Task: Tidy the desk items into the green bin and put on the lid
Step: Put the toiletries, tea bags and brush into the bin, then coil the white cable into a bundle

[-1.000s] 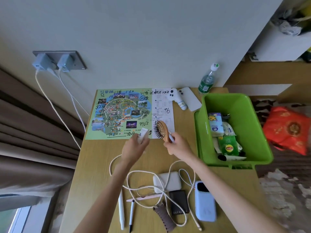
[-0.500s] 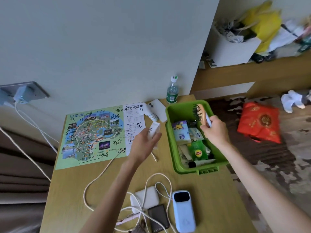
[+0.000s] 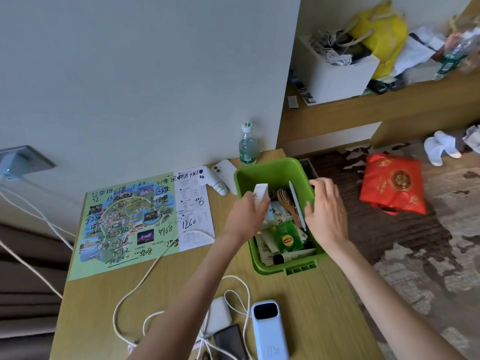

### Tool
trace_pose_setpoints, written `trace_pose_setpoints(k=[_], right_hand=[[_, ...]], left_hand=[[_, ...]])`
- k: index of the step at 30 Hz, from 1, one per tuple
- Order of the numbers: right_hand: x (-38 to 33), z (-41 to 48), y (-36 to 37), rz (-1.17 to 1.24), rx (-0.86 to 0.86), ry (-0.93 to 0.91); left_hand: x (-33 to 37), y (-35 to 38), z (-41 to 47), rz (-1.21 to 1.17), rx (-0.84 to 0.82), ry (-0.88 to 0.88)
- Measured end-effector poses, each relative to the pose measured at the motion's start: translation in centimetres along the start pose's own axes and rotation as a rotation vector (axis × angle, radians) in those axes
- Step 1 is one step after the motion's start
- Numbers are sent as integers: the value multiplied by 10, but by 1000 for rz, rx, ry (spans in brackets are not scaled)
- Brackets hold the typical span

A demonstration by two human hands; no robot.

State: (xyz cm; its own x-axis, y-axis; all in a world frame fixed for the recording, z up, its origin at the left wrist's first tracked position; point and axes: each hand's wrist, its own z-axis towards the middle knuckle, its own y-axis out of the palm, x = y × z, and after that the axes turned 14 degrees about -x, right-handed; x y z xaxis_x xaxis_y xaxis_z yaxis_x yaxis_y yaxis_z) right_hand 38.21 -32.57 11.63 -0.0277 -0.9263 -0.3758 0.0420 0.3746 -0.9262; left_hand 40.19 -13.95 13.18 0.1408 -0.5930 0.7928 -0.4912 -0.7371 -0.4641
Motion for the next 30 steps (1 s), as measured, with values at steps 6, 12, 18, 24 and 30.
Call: trace_pose_setpoints(k=[6, 12, 18, 24, 30], right_hand=[[18, -17, 15, 144, -110, 37], [23, -16, 18, 149, -121, 67], [24, -16, 18, 141, -103, 60], [5, -39, 13, -24, 11, -43], [-51, -107, 32, 129, 38, -306]], left_hand=[[36, 40, 43, -45, -19, -153], [36, 45, 58, 303, -40, -238], [10, 24, 21, 242, 125, -12], [-53, 0, -48, 167, 277, 37], [-146, 16, -118, 261, 177, -212]])
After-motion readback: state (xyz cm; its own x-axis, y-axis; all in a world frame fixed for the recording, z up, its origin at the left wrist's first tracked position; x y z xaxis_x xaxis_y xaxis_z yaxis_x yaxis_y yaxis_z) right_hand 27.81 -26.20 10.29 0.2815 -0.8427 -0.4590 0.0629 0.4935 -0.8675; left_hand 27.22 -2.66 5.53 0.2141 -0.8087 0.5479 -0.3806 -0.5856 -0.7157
